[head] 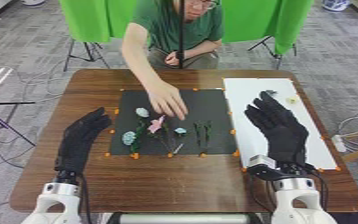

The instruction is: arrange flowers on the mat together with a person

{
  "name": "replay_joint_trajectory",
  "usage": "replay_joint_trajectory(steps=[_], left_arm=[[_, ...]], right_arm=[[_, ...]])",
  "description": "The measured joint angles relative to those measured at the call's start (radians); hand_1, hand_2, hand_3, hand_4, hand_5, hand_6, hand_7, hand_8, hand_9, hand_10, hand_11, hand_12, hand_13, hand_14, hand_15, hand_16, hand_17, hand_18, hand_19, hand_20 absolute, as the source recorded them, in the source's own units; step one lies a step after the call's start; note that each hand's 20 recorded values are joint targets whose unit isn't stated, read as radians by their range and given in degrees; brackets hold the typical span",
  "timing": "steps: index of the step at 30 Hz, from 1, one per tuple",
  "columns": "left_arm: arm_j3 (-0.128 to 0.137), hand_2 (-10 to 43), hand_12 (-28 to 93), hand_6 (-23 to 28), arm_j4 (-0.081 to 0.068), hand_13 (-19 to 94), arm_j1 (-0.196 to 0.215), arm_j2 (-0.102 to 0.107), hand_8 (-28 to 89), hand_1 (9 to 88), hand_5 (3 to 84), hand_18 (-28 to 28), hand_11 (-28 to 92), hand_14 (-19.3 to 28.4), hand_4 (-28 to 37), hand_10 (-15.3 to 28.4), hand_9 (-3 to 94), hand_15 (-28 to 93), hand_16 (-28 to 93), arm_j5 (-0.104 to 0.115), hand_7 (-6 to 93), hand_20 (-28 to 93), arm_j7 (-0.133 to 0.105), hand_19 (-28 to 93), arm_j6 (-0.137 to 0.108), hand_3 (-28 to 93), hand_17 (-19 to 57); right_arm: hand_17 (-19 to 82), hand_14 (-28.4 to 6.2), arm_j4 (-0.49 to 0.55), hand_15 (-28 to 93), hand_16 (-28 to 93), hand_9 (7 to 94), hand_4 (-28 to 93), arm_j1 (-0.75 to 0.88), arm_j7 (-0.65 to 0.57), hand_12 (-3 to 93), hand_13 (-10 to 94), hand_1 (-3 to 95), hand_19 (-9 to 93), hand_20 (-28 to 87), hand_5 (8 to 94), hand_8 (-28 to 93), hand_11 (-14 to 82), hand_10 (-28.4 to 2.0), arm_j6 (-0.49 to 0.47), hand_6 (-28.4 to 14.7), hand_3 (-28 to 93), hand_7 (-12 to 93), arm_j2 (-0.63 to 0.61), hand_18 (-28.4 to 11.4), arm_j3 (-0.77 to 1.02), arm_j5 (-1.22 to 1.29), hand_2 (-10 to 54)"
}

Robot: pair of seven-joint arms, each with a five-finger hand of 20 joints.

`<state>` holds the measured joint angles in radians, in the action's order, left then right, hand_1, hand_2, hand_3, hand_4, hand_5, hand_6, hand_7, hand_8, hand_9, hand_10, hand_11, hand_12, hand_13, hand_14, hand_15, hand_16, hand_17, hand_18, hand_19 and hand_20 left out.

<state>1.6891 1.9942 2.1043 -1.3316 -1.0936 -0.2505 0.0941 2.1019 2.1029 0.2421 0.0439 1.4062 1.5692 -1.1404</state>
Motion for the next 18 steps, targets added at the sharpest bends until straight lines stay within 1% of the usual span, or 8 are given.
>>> replay_joint_trajectory(steps=[13, 18], left_arm=[[0.000, -3.4, 16, 4.9, -0.003, 34, -0.003, 0.000, -5, 19.2, 45.2, 14.9, 16, 18.5, -26.0, 13.1, 42.9, 16, 5, 0.000, 11.6, 17, -0.001, 10, 0.001, 70, 3.1], [0.001, -3.5, 16, 4.9, -0.003, 34, -0.003, -0.001, -5, 19.1, 45.1, 14.8, 16, 18.4, -26.0, 13.1, 42.9, 16, 5, 0.000, 11.6, 17, 0.000, 10, 0.001, 70, 3.1]], right_arm=[[20, -12.3, -0.001, 11, 19, 40.3, -18, -0.001, 0.000, 13.4, 34, 5.5, 6, 29, 44.5, -9, 4.4, -13.4, 0.001, -1.0, 81, 11, -0.001, -13.8, -0.003, 0.000, 5.1], [20, -12.3, -0.001, 11, 19, 40.1, -18, -0.001, -0.001, 14.2, 34, 9.4, 7, 30, 44.2, -9, 4.6, -13.4, 0.001, -0.7, 80, 12, -0.001, -13.9, -0.003, -0.002, 0.1]])
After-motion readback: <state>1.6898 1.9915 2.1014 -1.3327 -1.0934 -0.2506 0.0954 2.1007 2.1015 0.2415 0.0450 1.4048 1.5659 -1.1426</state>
